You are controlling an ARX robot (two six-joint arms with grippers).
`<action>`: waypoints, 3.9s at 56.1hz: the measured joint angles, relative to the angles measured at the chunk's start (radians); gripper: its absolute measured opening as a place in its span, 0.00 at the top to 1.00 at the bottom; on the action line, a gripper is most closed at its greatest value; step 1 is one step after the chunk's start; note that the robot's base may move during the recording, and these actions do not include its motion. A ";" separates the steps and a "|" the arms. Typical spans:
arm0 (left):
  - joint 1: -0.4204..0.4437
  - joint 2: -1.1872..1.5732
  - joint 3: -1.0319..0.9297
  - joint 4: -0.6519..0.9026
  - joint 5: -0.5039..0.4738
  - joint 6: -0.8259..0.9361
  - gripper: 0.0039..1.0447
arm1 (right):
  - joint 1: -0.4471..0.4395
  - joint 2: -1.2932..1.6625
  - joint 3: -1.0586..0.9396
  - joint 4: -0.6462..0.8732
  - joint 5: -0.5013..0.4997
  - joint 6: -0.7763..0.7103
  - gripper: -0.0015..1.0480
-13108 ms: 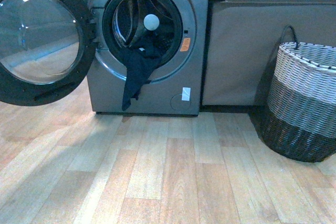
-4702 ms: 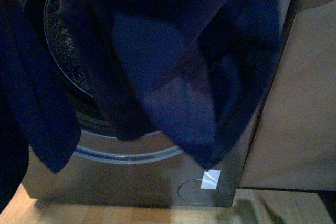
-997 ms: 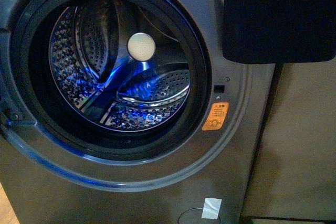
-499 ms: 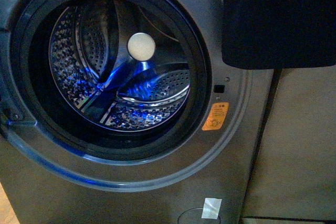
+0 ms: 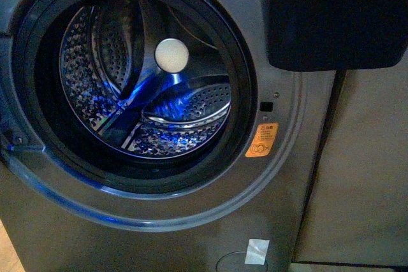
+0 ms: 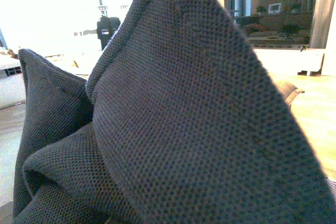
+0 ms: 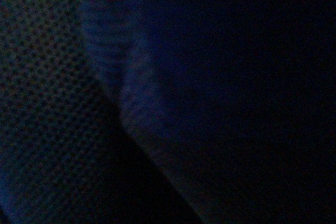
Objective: Collect clothes from washing machine
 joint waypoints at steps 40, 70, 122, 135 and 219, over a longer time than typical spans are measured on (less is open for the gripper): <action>0.000 0.000 0.000 0.000 0.001 -0.003 0.68 | -0.038 0.104 0.075 0.073 0.320 -0.280 0.83; 0.000 0.000 0.002 0.001 0.000 -0.001 0.02 | -0.449 0.112 0.172 0.223 0.309 -0.276 0.95; 0.000 -0.002 0.004 0.001 0.000 -0.002 0.07 | -1.379 0.281 0.036 0.192 -0.253 -0.091 0.95; 0.000 -0.002 0.004 0.001 0.000 -0.001 0.04 | -1.423 0.425 0.021 -0.067 -0.343 -0.124 0.90; 0.000 -0.004 0.006 0.001 0.000 -0.002 0.02 | -1.477 0.549 -0.081 -0.420 -0.204 -1.296 0.07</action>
